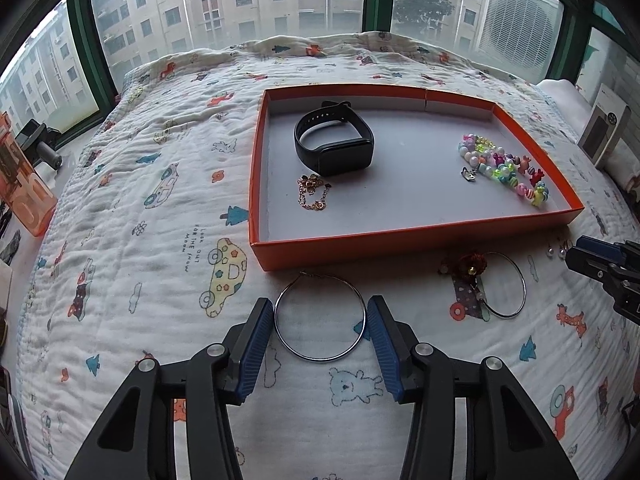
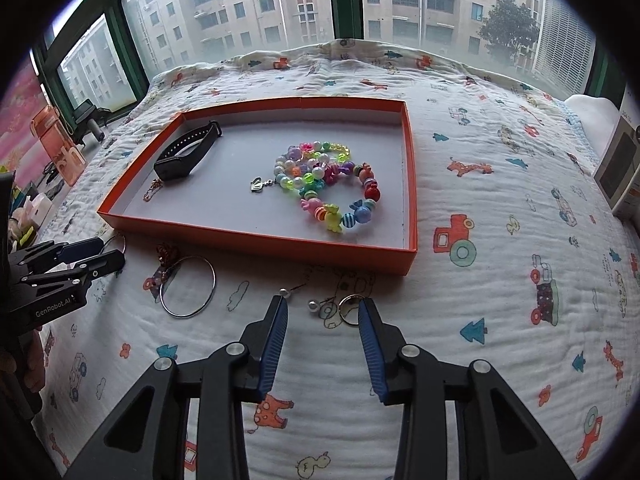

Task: Organize jewelry
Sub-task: 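Move the left tool over the large silver hoop on the quilt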

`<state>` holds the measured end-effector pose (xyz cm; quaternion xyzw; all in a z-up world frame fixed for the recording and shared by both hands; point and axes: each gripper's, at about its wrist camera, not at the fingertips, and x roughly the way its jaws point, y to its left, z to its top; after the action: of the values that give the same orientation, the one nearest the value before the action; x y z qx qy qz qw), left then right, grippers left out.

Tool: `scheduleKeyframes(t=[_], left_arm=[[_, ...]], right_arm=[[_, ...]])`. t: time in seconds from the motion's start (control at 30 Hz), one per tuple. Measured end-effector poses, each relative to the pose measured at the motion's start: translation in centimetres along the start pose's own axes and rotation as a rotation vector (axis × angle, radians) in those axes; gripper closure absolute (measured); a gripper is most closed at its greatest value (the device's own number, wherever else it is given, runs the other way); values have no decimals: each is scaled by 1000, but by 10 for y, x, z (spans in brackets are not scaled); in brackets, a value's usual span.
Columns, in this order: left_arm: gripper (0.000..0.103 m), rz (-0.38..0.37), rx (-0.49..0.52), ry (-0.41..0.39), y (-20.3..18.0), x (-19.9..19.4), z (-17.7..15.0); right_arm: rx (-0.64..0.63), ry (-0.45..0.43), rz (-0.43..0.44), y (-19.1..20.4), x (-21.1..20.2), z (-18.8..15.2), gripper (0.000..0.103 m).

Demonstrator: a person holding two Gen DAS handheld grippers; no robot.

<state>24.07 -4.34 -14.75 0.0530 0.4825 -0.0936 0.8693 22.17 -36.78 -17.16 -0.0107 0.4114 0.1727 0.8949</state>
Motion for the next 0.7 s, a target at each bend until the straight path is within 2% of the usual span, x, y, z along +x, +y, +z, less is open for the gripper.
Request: scheduleKeyframes(t=[0.3,0.7], left_arm=[[51,-2,-1,1,0,-1,0],[51,-4,0,4,-1,-1,-1]], right_arm=[[-89,-22,73,6,5,9,63],[-242,34,150,-4,16,10,63]])
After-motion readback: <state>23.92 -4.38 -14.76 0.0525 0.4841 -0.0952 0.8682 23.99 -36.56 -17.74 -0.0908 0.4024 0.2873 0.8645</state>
